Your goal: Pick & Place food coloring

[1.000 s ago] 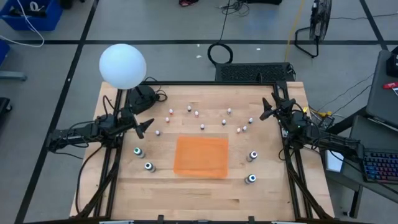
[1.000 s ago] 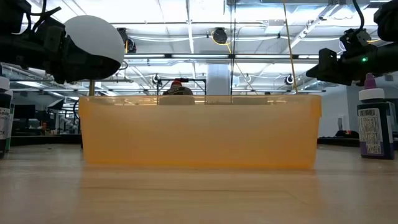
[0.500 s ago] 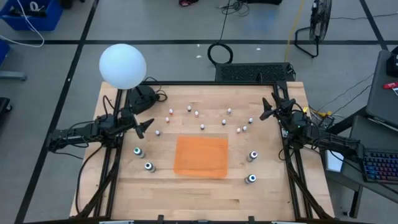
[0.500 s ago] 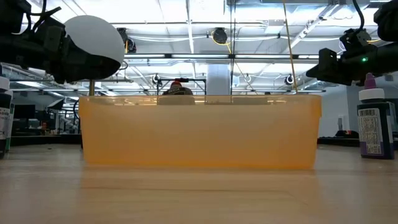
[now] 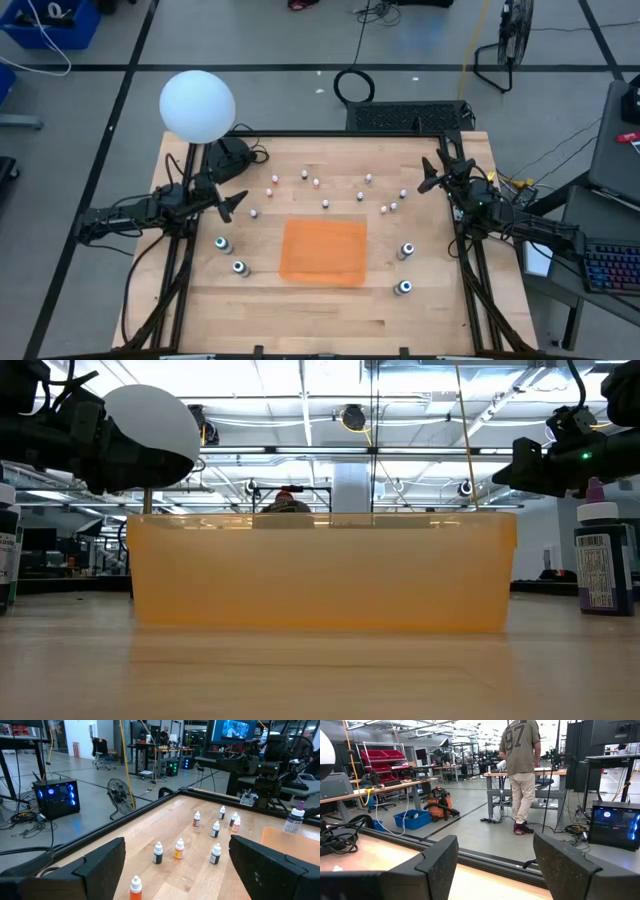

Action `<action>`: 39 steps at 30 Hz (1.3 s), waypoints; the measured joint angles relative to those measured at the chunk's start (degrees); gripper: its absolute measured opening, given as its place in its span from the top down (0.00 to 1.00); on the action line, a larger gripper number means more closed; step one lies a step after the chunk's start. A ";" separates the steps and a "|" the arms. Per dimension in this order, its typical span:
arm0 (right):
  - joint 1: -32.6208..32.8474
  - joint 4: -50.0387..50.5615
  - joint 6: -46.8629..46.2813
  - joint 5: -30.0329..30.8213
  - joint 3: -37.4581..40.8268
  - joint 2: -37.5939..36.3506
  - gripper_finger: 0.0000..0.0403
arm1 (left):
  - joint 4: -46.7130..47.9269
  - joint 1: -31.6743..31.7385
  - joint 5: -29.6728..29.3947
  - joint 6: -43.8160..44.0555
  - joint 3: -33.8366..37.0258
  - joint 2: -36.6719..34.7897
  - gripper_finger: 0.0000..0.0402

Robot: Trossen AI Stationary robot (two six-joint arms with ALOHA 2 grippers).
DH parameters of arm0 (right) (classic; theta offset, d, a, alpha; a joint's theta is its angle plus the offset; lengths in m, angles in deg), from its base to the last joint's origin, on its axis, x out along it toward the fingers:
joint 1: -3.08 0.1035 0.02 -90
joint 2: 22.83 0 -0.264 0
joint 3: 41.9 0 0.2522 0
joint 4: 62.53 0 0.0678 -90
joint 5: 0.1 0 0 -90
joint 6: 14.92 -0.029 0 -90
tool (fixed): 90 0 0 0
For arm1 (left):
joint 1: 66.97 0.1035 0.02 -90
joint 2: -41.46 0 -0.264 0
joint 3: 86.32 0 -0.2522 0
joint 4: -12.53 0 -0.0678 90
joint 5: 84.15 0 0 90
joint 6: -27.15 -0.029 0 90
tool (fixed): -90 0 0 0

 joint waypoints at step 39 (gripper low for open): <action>0.87 2.66 -32.31 -16.64 -0.01 6.38 0.39 | -0.01 0.00 0.00 0.00 0.00 0.00 0.12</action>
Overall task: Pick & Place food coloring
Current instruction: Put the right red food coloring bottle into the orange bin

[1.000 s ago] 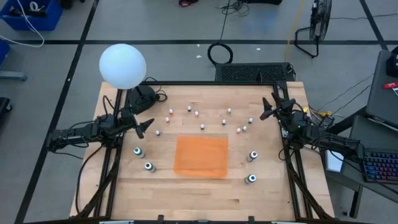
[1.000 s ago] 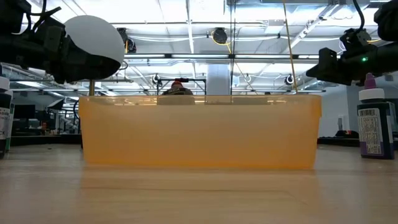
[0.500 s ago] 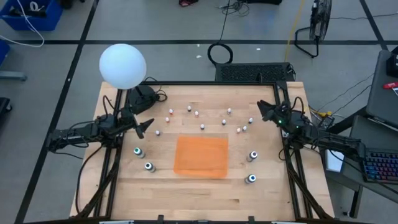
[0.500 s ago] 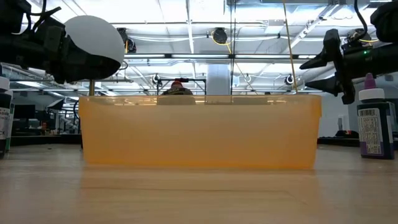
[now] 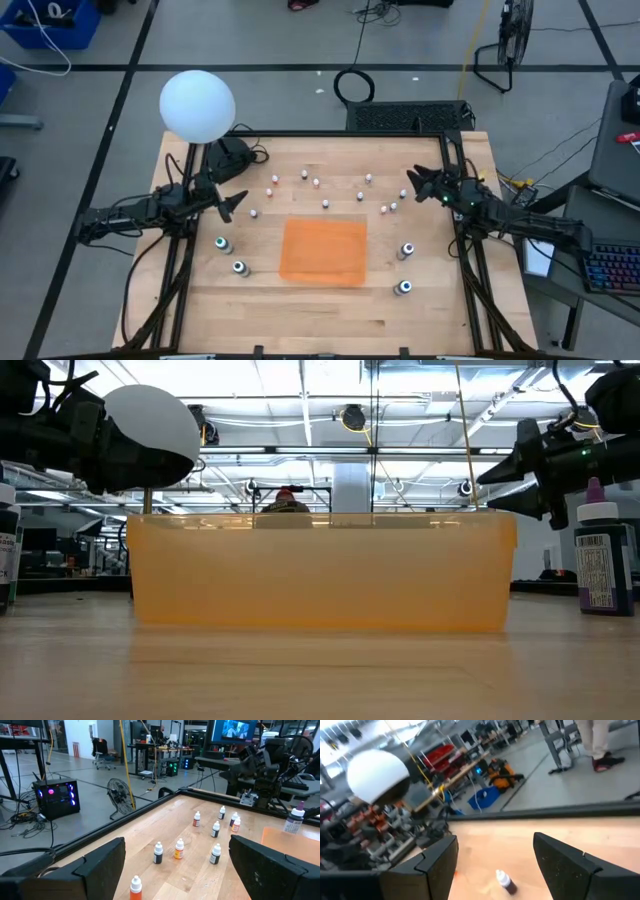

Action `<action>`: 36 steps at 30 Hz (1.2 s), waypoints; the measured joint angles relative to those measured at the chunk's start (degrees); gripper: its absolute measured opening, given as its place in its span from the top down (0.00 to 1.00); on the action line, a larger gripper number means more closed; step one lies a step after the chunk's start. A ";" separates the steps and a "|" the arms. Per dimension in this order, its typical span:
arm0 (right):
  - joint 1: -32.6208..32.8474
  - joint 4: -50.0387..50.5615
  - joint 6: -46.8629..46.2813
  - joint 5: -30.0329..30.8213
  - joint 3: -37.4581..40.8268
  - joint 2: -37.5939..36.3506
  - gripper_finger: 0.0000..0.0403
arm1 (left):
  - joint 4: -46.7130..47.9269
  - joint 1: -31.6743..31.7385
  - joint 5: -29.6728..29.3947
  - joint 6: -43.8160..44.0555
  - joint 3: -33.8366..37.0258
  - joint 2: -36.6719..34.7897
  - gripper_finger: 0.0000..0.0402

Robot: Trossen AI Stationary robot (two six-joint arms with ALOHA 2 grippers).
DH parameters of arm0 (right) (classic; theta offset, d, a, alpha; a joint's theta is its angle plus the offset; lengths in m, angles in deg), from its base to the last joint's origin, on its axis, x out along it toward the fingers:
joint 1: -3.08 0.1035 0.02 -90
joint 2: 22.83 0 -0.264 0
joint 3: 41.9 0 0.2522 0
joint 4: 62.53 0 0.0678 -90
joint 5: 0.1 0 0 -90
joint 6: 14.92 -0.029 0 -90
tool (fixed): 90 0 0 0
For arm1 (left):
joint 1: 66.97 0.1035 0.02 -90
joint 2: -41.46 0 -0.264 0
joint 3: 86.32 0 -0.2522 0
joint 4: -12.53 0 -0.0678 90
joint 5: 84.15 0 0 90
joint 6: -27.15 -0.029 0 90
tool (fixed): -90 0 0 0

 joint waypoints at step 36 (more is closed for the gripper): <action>-4.60 65.48 0.08 -14.90 -65.16 57.39 0.43 | 0.02 0.00 0.00 0.00 0.01 0.00 0.12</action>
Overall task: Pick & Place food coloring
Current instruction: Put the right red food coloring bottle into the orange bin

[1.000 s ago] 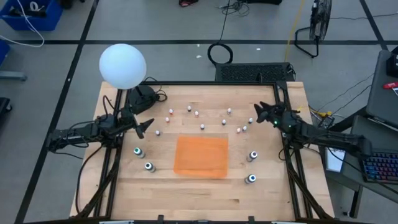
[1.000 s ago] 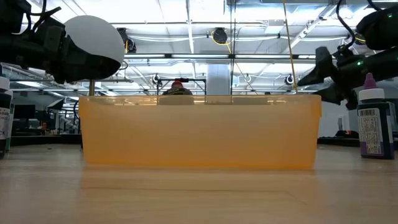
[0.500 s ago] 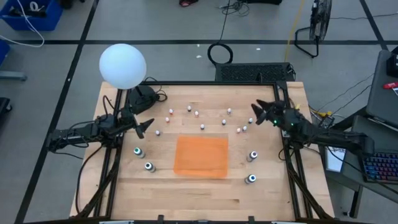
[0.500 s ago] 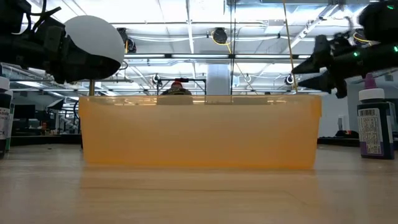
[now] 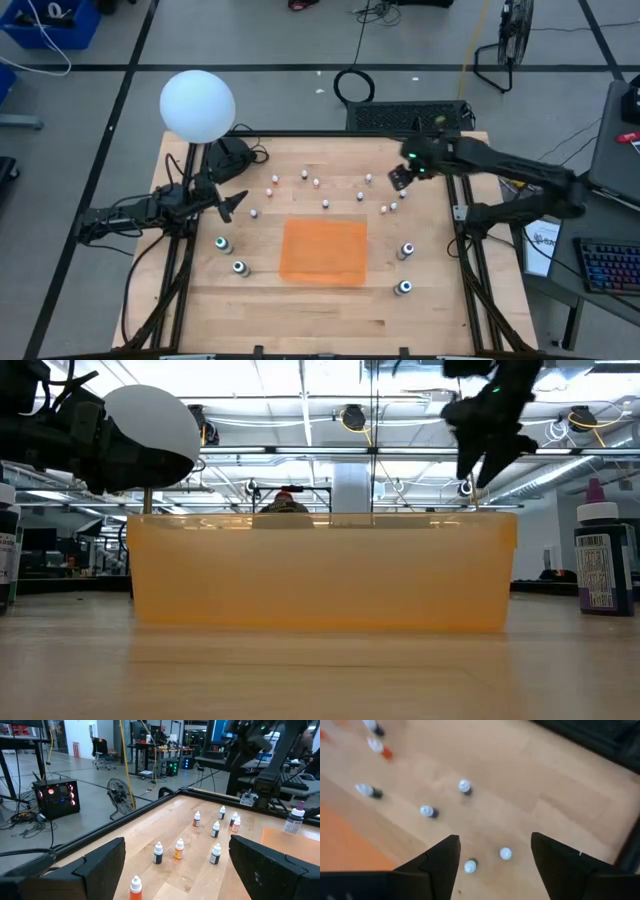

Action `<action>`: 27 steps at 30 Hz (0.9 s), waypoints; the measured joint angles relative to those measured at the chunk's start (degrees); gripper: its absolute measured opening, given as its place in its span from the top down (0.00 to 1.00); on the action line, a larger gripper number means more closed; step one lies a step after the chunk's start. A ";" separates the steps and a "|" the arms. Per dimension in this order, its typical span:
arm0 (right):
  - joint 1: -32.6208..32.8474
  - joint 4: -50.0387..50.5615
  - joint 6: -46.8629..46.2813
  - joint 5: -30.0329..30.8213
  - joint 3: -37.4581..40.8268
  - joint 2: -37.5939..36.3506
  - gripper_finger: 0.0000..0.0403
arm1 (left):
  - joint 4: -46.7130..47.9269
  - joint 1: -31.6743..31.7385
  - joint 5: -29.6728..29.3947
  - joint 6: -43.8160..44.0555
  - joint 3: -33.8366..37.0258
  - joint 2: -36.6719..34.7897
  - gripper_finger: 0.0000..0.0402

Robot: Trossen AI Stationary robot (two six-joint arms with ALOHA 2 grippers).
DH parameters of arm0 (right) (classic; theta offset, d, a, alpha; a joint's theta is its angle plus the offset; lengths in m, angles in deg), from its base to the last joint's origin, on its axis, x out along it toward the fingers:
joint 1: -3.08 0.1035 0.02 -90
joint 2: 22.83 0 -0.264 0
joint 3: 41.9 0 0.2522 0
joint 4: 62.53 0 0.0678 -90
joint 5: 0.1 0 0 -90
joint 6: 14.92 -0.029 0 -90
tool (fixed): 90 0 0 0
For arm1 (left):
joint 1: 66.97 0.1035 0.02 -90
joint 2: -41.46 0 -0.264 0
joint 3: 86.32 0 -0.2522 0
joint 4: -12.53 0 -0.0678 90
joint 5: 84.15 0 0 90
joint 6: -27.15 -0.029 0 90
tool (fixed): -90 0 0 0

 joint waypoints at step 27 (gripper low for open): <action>-3.36 -11.67 5.30 -6.08 16.62 10.09 0.45 | 0.00 0.00 0.00 0.00 0.00 0.00 0.12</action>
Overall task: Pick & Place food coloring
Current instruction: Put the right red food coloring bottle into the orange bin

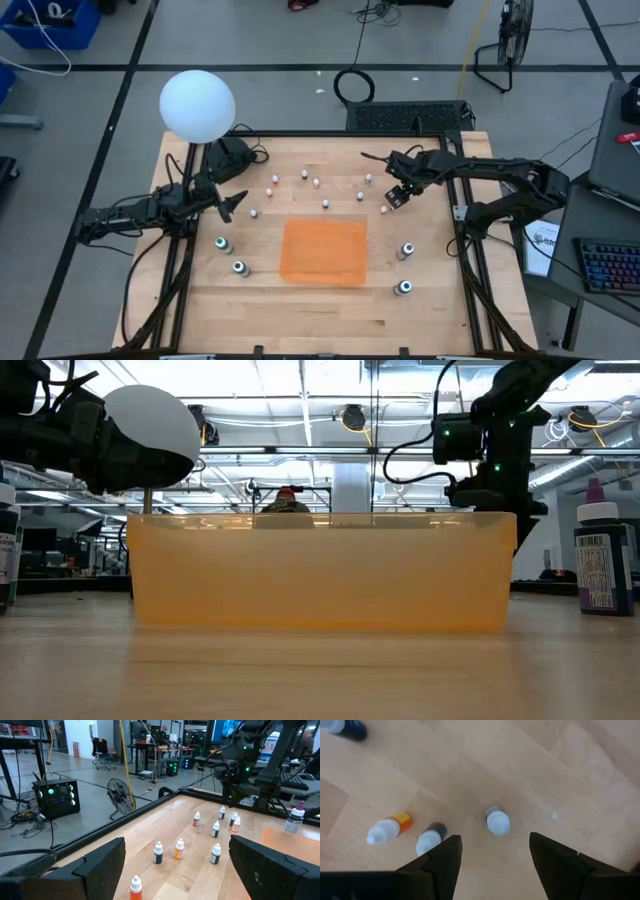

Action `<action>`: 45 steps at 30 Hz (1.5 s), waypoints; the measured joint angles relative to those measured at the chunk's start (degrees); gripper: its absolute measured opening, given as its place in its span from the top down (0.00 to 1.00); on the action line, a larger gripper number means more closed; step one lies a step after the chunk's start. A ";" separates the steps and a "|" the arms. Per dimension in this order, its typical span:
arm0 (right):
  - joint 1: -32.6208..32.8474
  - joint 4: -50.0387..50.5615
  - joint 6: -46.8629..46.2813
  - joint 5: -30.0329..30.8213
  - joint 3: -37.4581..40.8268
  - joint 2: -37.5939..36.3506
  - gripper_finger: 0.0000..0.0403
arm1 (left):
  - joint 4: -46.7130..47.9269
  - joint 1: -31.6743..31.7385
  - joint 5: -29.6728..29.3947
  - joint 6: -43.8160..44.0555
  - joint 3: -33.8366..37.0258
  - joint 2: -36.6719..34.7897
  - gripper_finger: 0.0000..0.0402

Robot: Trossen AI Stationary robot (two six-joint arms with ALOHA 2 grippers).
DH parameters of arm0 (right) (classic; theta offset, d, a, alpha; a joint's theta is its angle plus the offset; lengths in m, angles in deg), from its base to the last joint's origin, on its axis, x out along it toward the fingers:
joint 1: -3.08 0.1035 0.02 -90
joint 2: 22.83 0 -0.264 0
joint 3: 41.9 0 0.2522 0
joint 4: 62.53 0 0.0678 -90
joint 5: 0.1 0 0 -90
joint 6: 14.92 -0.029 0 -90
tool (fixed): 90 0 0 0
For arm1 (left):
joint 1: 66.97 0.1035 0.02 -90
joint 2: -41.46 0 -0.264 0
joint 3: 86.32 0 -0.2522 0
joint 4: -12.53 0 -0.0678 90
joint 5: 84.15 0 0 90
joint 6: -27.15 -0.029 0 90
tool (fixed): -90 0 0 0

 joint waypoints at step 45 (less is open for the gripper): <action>-2.36 -7.93 1.91 0.02 4.32 2.13 0.48 | 0.00 0.00 0.00 0.00 0.00 0.00 0.12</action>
